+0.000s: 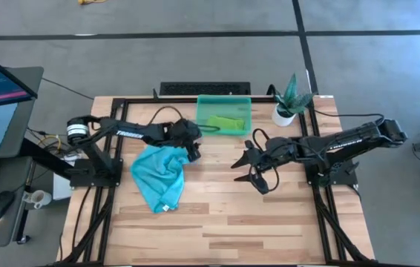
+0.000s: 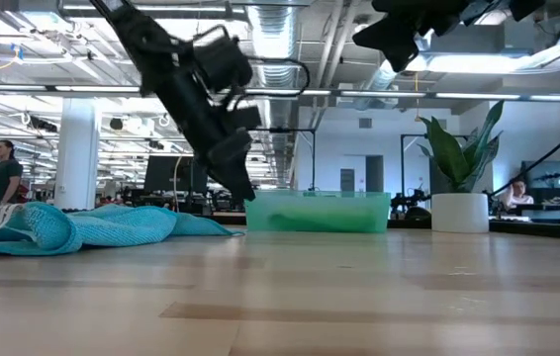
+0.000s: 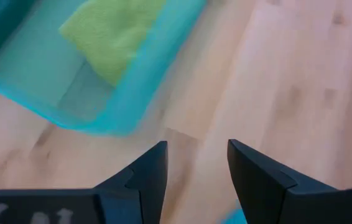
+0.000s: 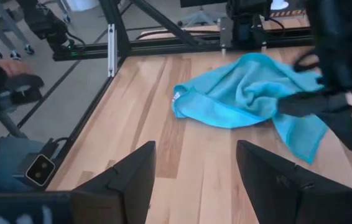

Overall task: Roll microfiber towels into tight, uniform cylinder then place into a basket
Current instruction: Fold the blue microfiber cloth

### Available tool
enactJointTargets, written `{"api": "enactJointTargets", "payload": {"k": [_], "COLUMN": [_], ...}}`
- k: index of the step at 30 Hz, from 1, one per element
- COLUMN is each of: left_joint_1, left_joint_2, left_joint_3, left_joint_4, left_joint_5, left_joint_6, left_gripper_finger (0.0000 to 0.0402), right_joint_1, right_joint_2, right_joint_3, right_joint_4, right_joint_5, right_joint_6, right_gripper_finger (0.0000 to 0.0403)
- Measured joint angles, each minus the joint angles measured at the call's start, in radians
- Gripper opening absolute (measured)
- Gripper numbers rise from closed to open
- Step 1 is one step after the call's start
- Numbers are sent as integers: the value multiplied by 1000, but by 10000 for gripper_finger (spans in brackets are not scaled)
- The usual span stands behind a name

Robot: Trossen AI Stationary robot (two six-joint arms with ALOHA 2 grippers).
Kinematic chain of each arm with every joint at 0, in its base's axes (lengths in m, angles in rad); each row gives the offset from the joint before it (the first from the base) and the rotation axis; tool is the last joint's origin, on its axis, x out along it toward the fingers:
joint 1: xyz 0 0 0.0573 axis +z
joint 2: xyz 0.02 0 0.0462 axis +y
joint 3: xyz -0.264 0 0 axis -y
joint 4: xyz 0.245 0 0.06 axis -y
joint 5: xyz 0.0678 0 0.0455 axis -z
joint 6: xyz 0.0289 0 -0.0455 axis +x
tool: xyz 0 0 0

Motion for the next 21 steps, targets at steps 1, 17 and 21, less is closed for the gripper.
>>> {"api": "enactJointTargets", "payload": {"k": [1, 17, 21], "left_joint_1": [-23, -545, -608], "left_joint_2": [-16, -118, -102], "left_joint_3": [0, 0, 1], "left_joint_4": [-26, -124, -91], "left_joint_5": [-28, -369, -408], "left_joint_6": [-16, -284, -330], "left_gripper_finger": [160, 160, 160], "right_joint_1": [0, 61, 110], "right_joint_2": [0, 0, 0], "right_joint_3": [0, 0, 0], "right_joint_4": [0, 71, 119], "right_joint_5": [0, 0, 0], "right_joint_6": [0, 71, 97], "right_gripper_finger": [244, 244, 244]}}
